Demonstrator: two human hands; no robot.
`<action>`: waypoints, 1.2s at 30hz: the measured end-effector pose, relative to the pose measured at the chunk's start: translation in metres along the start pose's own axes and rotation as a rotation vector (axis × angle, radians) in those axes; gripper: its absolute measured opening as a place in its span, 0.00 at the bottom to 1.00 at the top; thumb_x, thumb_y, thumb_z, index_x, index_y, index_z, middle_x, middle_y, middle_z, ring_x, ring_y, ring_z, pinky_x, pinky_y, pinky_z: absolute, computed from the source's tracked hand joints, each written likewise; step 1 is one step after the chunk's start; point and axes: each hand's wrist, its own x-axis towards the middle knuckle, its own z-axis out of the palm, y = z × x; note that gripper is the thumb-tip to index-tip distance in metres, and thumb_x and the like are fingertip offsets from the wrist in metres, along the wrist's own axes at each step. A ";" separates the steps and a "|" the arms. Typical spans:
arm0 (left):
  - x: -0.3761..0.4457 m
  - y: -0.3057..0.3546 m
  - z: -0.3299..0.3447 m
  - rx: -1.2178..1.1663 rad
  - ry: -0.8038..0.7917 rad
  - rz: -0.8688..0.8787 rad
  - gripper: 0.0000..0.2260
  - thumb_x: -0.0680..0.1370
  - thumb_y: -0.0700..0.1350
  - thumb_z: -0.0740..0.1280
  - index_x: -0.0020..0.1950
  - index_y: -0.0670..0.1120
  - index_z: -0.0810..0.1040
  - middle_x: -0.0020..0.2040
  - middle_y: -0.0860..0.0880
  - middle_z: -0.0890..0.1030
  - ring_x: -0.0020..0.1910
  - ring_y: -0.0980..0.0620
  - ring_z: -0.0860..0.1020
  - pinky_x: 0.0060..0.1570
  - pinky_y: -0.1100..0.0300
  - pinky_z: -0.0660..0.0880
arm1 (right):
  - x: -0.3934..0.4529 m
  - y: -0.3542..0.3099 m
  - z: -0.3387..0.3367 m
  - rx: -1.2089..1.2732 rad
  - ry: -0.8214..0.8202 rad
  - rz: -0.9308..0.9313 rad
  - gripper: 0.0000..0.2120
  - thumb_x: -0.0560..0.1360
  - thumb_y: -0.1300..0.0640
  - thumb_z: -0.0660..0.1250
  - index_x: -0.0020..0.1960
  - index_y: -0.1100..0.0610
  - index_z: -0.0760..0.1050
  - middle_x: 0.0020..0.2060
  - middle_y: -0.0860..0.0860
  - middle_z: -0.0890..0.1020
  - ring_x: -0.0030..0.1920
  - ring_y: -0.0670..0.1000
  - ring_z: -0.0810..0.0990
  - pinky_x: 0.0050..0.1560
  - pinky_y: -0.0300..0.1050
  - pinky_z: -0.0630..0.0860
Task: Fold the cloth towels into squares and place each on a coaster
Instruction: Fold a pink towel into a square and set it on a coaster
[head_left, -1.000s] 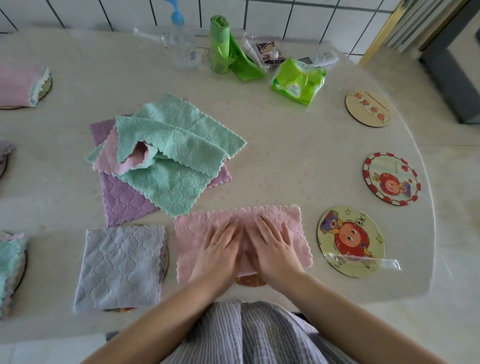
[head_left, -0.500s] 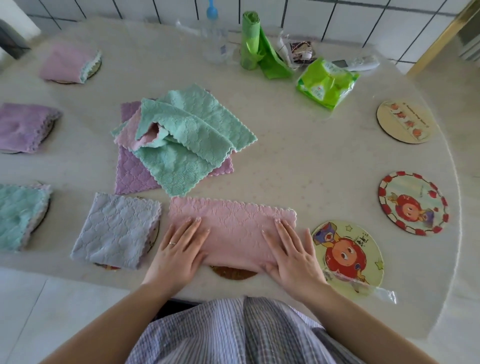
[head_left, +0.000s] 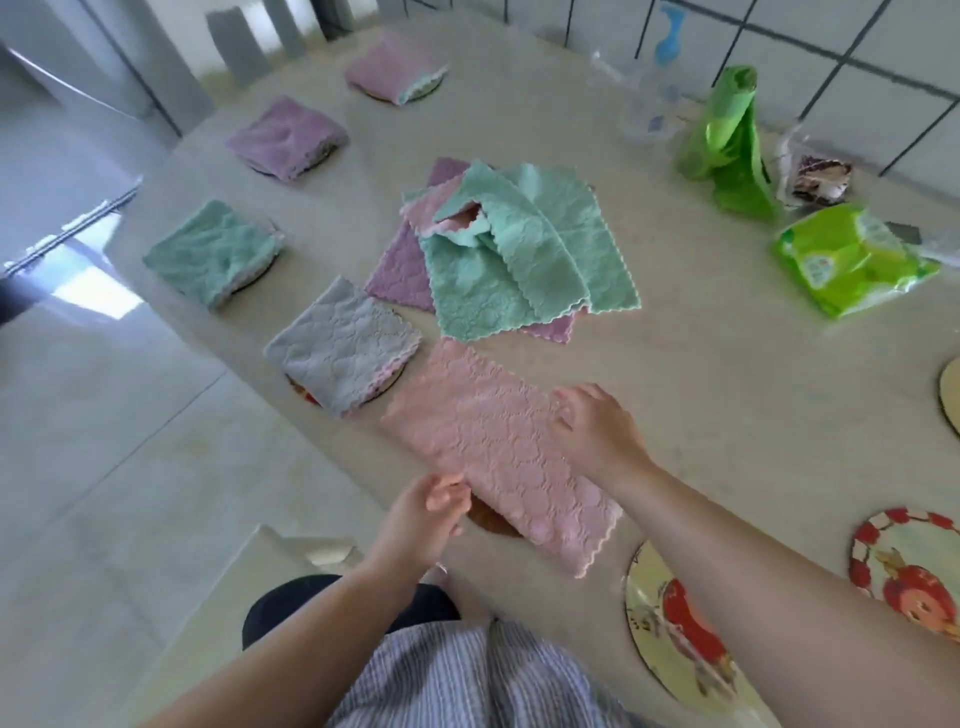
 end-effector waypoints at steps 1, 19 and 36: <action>-0.004 0.004 0.005 -0.132 -0.013 -0.077 0.12 0.78 0.39 0.64 0.62 0.44 0.73 0.54 0.46 0.78 0.54 0.50 0.77 0.50 0.60 0.74 | 0.006 -0.002 0.000 0.035 -0.020 0.016 0.17 0.76 0.54 0.61 0.64 0.54 0.73 0.61 0.53 0.75 0.62 0.55 0.73 0.61 0.47 0.69; -0.002 0.014 0.038 -0.467 0.108 -0.253 0.10 0.77 0.42 0.64 0.36 0.46 0.68 0.33 0.50 0.70 0.36 0.54 0.70 0.51 0.59 0.74 | 0.036 -0.007 -0.007 0.069 -0.065 0.040 0.06 0.72 0.56 0.68 0.43 0.52 0.71 0.41 0.47 0.77 0.45 0.52 0.77 0.44 0.46 0.73; -0.003 0.004 0.037 -0.122 0.103 0.134 0.19 0.77 0.40 0.65 0.67 0.53 0.70 0.58 0.45 0.78 0.50 0.49 0.78 0.57 0.52 0.75 | -0.018 0.009 -0.040 0.726 -0.453 0.245 0.08 0.75 0.66 0.62 0.50 0.57 0.76 0.33 0.51 0.74 0.28 0.46 0.69 0.26 0.37 0.66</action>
